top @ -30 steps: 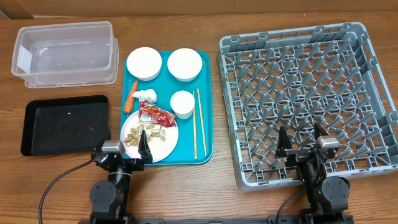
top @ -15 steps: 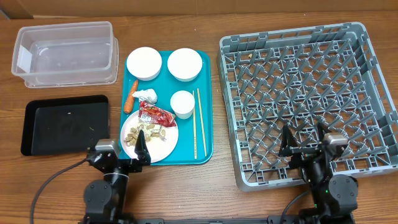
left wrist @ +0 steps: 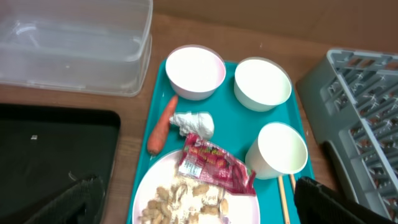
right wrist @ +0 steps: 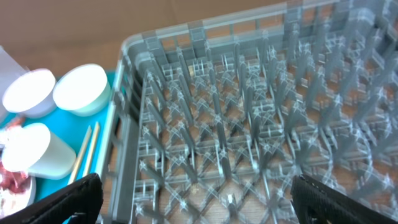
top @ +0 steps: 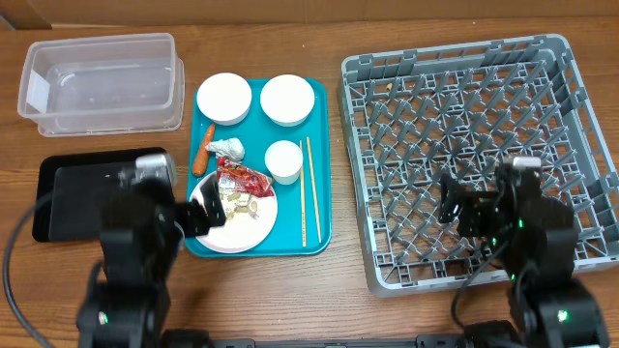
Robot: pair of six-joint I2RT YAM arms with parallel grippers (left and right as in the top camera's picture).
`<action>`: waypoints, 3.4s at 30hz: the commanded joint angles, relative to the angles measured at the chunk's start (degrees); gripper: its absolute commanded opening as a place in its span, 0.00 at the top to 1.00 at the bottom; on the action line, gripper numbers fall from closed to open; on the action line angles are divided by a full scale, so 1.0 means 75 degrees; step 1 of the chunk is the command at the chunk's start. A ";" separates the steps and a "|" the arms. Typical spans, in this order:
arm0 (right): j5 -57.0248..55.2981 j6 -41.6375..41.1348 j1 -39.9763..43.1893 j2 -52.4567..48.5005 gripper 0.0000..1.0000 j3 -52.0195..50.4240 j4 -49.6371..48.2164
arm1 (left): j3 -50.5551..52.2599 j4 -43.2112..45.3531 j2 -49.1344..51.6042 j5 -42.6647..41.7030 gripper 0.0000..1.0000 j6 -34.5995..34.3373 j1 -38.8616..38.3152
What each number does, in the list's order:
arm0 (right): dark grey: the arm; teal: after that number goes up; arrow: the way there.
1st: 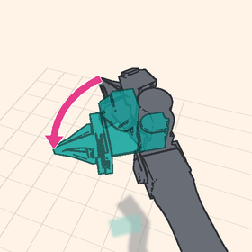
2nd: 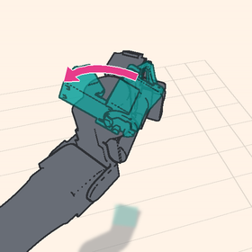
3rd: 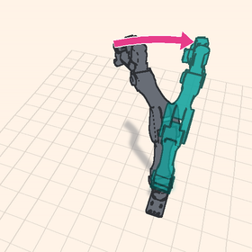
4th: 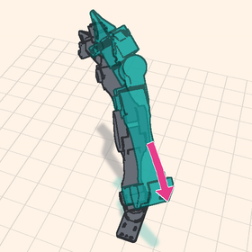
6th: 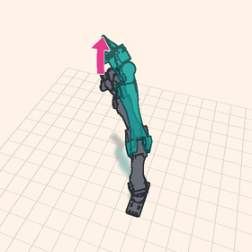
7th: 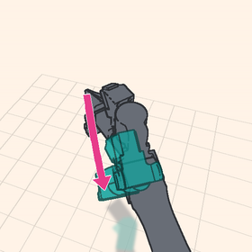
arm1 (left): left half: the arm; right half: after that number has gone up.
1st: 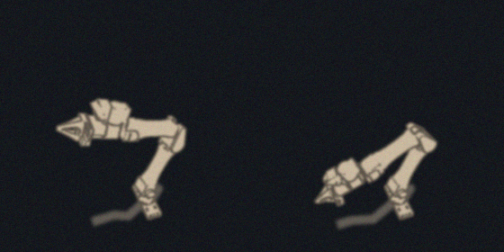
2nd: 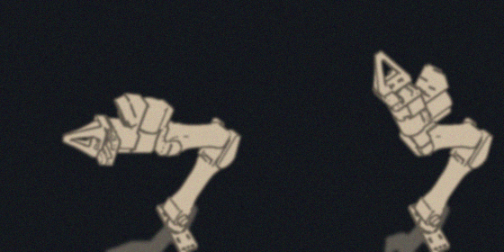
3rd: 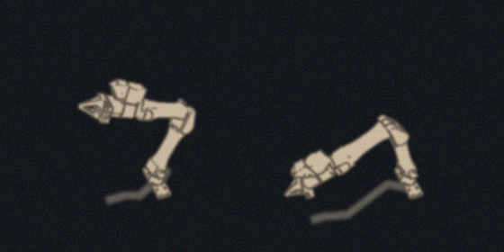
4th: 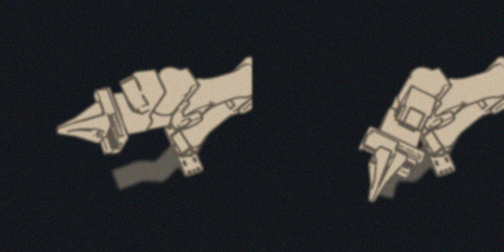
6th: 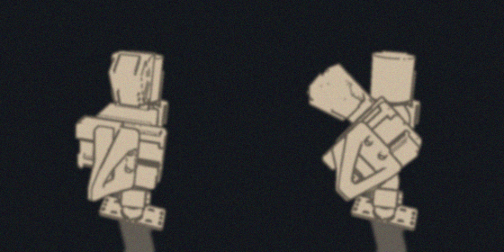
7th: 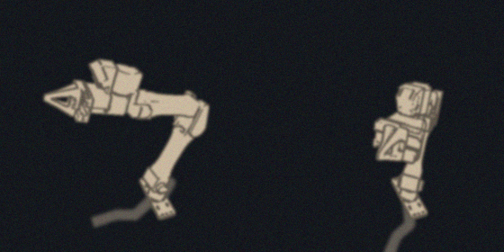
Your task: Sort waste into correct bins and load items into the dishwasher
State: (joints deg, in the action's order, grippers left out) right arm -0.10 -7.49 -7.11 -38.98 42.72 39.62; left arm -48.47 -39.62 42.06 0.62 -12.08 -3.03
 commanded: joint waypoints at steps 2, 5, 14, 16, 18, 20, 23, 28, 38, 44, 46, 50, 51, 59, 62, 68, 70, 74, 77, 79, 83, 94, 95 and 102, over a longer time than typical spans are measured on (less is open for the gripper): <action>0.0055 -0.0029 0.0015 -0.1090 0.00 0.1131 0.0775 | -0.1684 -0.1003 0.1306 -0.0306 0.00 -0.0102 -0.0050; 0.0096 -0.0029 0.0015 -0.1746 0.00 0.1623 0.1373 | -0.2355 -0.1568 0.1988 -0.0635 0.00 -0.0102 -0.0050; 0.0224 -0.0026 0.0015 -0.2355 0.00 0.1915 0.1743 | -0.2422 -0.1422 0.3389 -0.0691 0.00 -0.0962 -0.0052; 0.0224 -0.0026 0.0015 -0.2358 0.00 0.1915 0.1743 | -0.2422 -0.1408 0.3797 -0.0691 0.00 -0.1652 -0.0052; 0.0224 -0.0026 0.0015 -0.2355 0.00 0.1915 0.1743 | -0.2422 -0.1399 0.4237 -0.0694 0.00 -0.2320 -0.0050; 0.0224 -0.0026 0.0015 -0.2358 0.00 0.1915 0.1746 | -0.2425 -0.1393 0.4657 -0.0784 0.00 -0.2882 -0.0052; 0.0224 -0.0026 0.0015 -0.2358 0.00 0.1915 0.1763 | -0.2422 -0.1314 0.5307 -0.1169 0.00 -0.3462 -0.0052; 0.0224 -0.0026 0.0015 -0.2358 0.00 0.1915 0.1763 | -0.2422 -0.1011 0.6248 -0.1588 0.00 -0.4004 -0.0058; 0.0224 -0.0026 0.0015 -0.2358 0.00 0.1915 0.1792 | -0.2422 -0.0309 0.7583 -0.1670 0.26 -0.4109 -0.0058; 0.0224 -0.0026 0.0015 -0.2358 0.00 0.1915 0.1818 | -0.2419 -0.0029 0.7982 -0.1670 0.48 -0.4109 -0.0201; 0.0224 -0.0026 0.0015 -0.2358 0.00 0.1915 0.1821 | -0.2419 -0.0026 0.8035 -0.1679 0.71 -0.4109 -0.0242; 0.0224 -0.0026 0.0015 -0.2358 0.00 0.1915 0.1827 | -0.2451 -0.0076 0.8008 -0.1757 0.96 -0.4097 -0.0242; 0.0224 -0.0026 0.0015 -0.2358 0.00 0.1915 0.1830 | -0.2512 -0.0169 0.8000 -0.1833 0.96 -0.4001 -0.0227; 0.0224 -0.0026 0.0015 -0.2358 0.00 0.1915 0.1830 | -0.3678 -0.1556 0.7711 -0.1684 0.96 -0.3273 -0.0017; 0.0224 -0.0026 0.0015 -0.2358 0.00 0.1915 0.1830 | -0.4444 -0.2092 0.7618 -0.1288 0.96 -0.2868 0.0079; 0.0224 -0.0026 0.0015 -0.2358 0.00 0.1915 0.1830 | -0.5555 -0.2302 0.7574 -0.0338 0.96 -0.2527 0.0396; 0.0224 -0.0026 0.0015 -0.2358 0.00 0.1915 0.1830 | -0.5770 -0.2014 0.7574 -0.0050 0.96 -0.2527 0.0656; 0.0224 -0.0026 0.0015 -0.2358 0.00 0.1915 0.1862 | -0.5814 -0.1087 0.7589 0.0303 0.96 -0.2530 0.1180; 0.0224 -0.0026 0.0015 -0.2358 0.00 0.1915 0.1906 | -0.5805 -0.0431 0.7606 0.0434 0.96 -0.2565 0.1513; 0.0224 -0.0026 0.0015 -0.2358 0.00 0.1915 0.1929 | -0.5802 -0.0015 0.7618 0.0434 0.94 -0.2562 0.1661; 0.0224 -0.0026 0.0015 -0.2358 0.00 0.1915 0.1941 | -0.5802 0.0740 0.7729 0.0662 0.91 -0.2559 0.1833; 0.0224 -0.0026 0.0015 -0.2358 0.00 0.1915 0.2113 | -0.5811 0.1172 0.8145 0.1093 0.67 -0.2436 0.1888; 0.0224 -0.0026 0.0015 -0.2358 0.00 0.1915 0.2110 | -0.5811 0.1125 0.8093 0.0941 0.69 -0.2291 0.1886; 0.0224 -0.0026 0.0015 -0.2358 0.00 0.1915 0.2110 | -0.5811 -0.0137 0.7673 -0.0466 0.80 -0.1985 0.1635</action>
State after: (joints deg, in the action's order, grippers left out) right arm 1.28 -7.46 -7.11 -56.90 55.29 55.55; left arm -90.91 -36.77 102.87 2.28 -29.30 10.50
